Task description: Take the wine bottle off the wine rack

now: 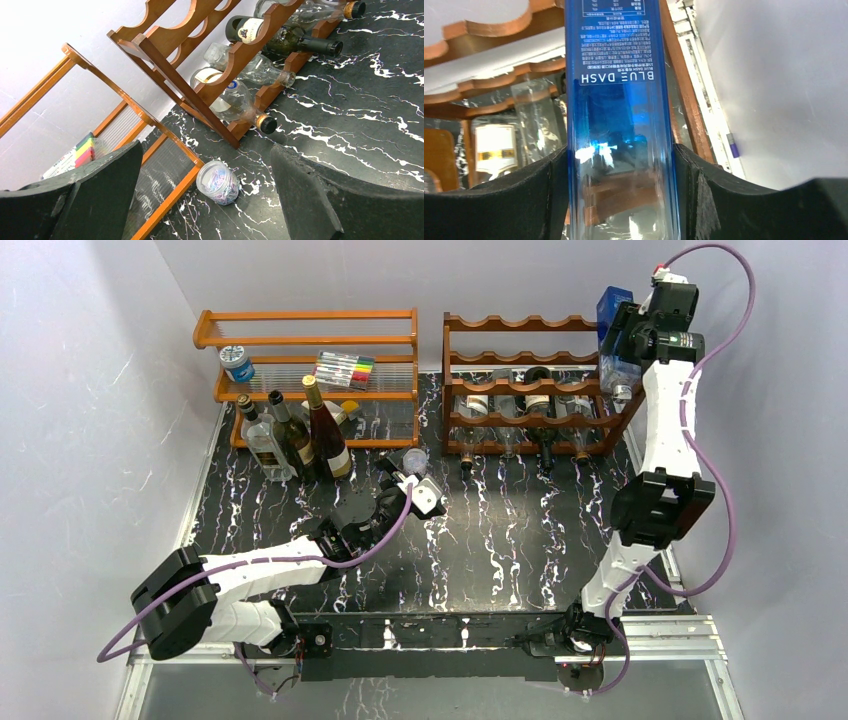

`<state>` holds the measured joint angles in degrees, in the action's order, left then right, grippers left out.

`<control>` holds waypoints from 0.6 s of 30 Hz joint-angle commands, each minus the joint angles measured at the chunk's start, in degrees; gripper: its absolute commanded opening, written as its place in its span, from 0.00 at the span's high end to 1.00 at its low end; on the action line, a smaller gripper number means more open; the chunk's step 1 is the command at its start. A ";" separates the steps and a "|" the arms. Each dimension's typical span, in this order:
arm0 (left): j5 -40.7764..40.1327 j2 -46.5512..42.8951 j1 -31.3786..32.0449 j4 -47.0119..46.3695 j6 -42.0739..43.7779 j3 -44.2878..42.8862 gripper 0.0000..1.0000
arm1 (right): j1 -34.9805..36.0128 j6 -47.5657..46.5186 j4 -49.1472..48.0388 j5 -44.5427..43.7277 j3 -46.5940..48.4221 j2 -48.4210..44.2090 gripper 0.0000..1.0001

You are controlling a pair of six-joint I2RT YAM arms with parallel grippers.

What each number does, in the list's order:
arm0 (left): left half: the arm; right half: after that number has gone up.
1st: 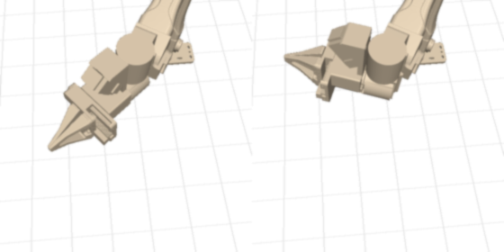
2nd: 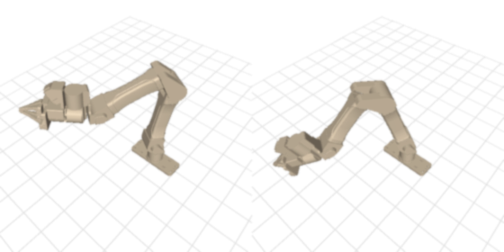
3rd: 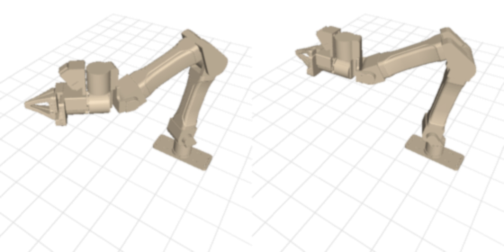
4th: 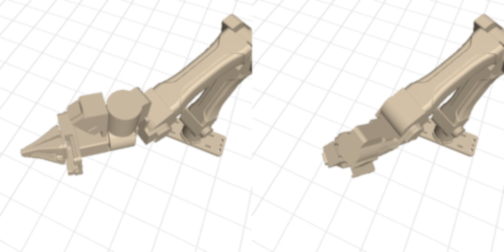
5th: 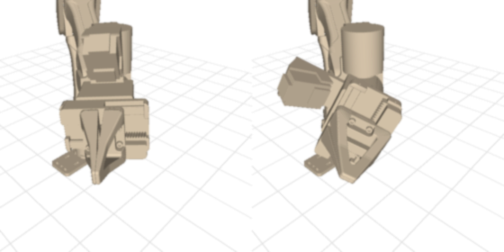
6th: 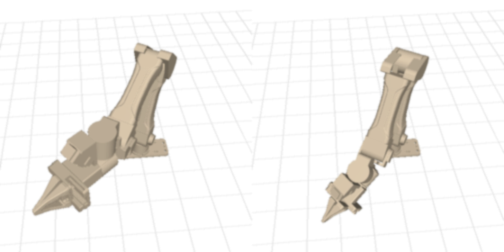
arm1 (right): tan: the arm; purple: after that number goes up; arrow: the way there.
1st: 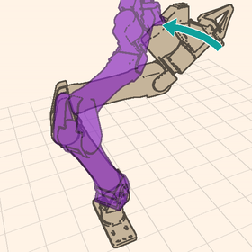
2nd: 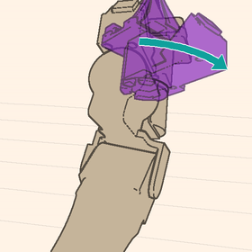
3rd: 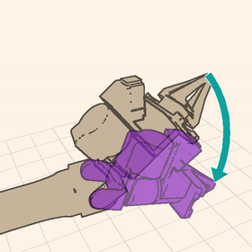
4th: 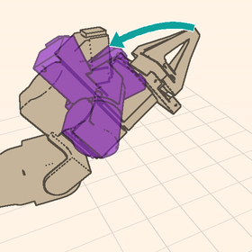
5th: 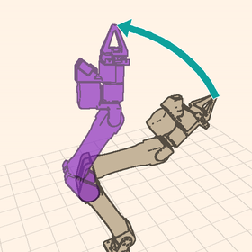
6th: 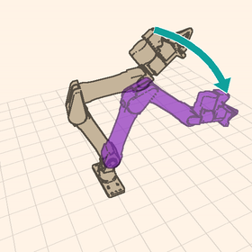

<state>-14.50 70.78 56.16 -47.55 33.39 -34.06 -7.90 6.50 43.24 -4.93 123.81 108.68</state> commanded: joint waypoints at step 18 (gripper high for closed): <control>1.24 -0.90 0.09 -1.12 -0.86 -0.70 0.02 | -11.60 30.84 -28.14 30.41 -13.96 -13.73 1.00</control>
<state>-14.15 70.78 56.16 -47.51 33.21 -34.06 -18.59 28.99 31.94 17.08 109.54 100.31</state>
